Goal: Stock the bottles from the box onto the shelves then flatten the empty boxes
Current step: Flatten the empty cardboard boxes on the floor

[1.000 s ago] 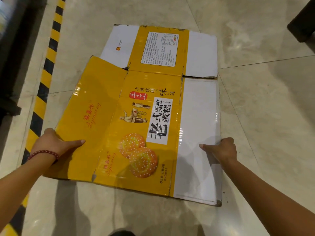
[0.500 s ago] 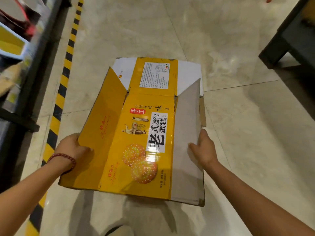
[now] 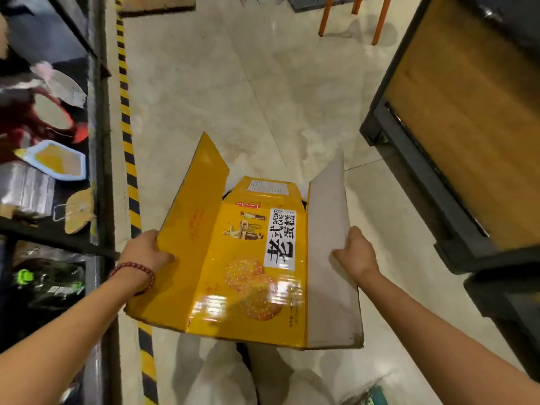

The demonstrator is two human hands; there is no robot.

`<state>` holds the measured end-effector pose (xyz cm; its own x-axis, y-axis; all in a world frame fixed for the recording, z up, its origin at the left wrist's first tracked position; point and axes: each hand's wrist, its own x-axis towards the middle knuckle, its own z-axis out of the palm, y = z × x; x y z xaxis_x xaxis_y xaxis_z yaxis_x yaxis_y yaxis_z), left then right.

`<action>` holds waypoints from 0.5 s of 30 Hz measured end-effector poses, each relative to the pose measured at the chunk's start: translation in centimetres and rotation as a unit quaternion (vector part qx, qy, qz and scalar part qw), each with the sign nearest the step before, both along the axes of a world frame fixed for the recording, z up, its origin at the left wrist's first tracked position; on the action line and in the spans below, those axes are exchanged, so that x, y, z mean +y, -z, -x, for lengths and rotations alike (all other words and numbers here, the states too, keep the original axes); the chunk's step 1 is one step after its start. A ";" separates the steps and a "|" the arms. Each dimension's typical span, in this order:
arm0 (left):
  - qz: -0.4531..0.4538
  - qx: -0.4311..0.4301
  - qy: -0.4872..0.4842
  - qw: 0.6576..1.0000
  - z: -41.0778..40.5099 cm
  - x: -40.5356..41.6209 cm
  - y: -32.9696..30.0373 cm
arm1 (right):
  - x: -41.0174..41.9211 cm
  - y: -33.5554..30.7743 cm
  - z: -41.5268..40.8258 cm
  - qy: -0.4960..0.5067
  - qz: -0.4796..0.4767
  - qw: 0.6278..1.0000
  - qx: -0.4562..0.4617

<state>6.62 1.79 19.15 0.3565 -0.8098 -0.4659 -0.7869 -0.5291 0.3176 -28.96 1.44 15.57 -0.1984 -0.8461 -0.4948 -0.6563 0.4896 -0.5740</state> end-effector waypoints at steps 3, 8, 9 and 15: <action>-0.034 -0.012 0.047 0.998 2.9 0.6 -8.0 | 3.6 -7.2 3.3 0.040 -0.040 0.998 -0.004; -0.080 -0.011 0.130 0.988 8.7 2.1 -17.3 | 10.8 -17.0 9.1 0.121 -0.079 0.989 -0.036; -0.087 -0.012 0.147 0.985 10.2 2.5 -18.6 | 12.5 -18.5 10.3 0.141 -0.083 0.986 -0.041; -0.122 -0.005 0.272 0.954 19.2 4.4 -22.2 | 23.8 -22.7 15.6 0.285 -0.086 0.953 -0.048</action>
<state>-12.60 6.20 41.32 -0.0813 -0.7439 -0.6633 -0.9686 -0.0978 0.2284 -44.56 25.26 38.28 -0.5487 -0.5193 -0.6552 -0.2035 0.8431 -0.4978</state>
